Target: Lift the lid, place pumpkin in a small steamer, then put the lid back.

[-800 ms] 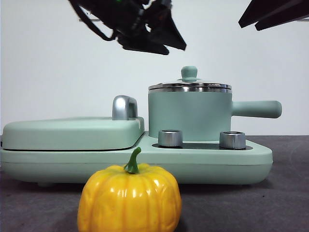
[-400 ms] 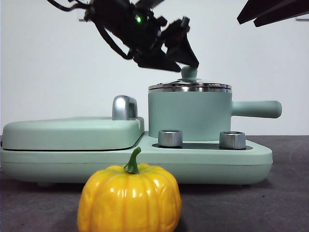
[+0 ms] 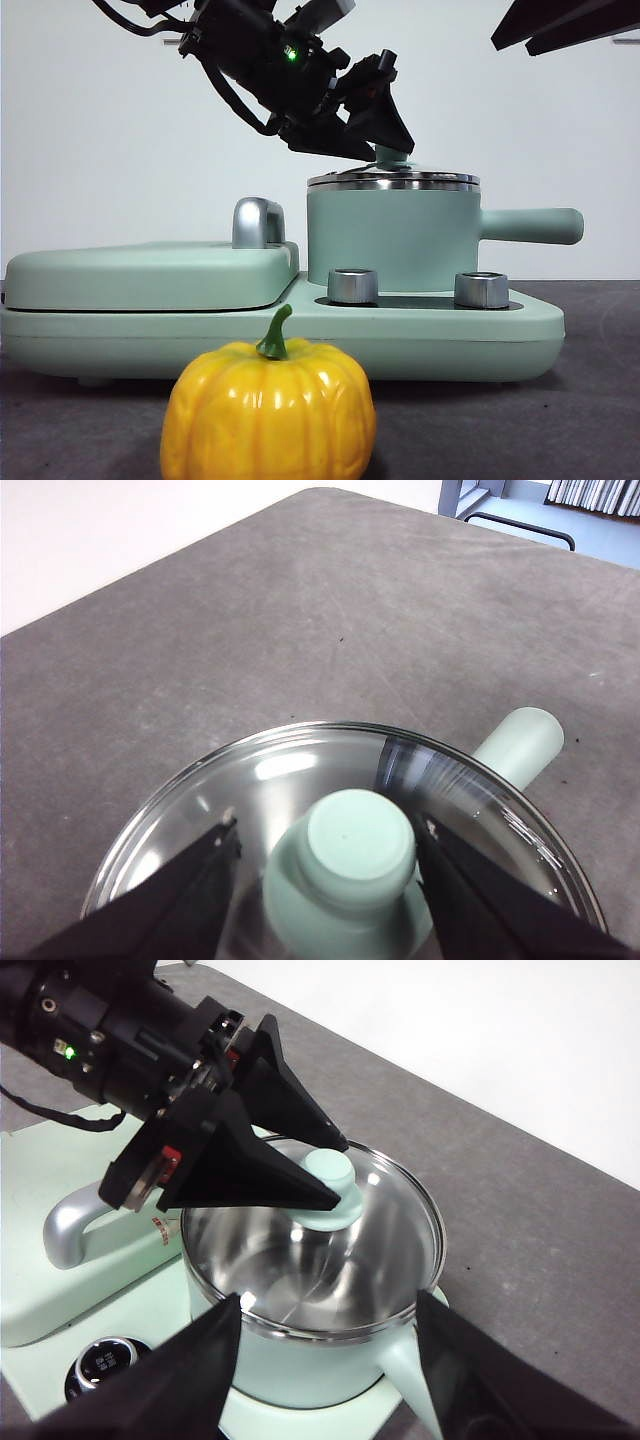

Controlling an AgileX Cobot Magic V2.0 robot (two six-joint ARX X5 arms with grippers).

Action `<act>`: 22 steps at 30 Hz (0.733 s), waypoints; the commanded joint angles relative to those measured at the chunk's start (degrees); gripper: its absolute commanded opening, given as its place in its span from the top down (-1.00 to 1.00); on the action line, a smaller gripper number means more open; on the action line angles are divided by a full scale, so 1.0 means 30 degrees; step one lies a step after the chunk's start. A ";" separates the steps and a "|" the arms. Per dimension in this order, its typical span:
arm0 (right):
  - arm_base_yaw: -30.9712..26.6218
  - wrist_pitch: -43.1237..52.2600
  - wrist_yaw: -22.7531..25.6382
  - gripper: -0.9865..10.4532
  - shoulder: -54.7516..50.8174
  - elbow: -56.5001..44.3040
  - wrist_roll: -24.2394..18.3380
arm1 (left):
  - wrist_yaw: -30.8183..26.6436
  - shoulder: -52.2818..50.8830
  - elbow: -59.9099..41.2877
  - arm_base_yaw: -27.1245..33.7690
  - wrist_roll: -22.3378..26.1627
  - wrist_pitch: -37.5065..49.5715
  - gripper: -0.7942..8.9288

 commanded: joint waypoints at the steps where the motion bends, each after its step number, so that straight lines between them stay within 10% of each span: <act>1: 0.0102 0.0189 0.0000 0.34 0.0131 0.0342 0.0321 | -0.0022 0.0474 0.0474 -0.0240 0.0182 0.0015 0.27; 7: 0.0102 0.0189 0.0000 0.34 0.0131 0.0342 0.0321 | -0.0022 0.0474 0.0474 -0.0299 0.0189 -0.0007 0.30; 14: 0.0102 0.0189 0.0000 0.34 0.0131 0.0342 0.0321 | -0.0022 0.0474 0.0474 -0.0415 0.0182 0.0007 0.82; 22: 0.0102 0.0182 0.0000 0.34 0.0131 0.0342 0.0321 | -0.0022 0.0466 0.0474 -0.0561 0.0182 0.0102 0.82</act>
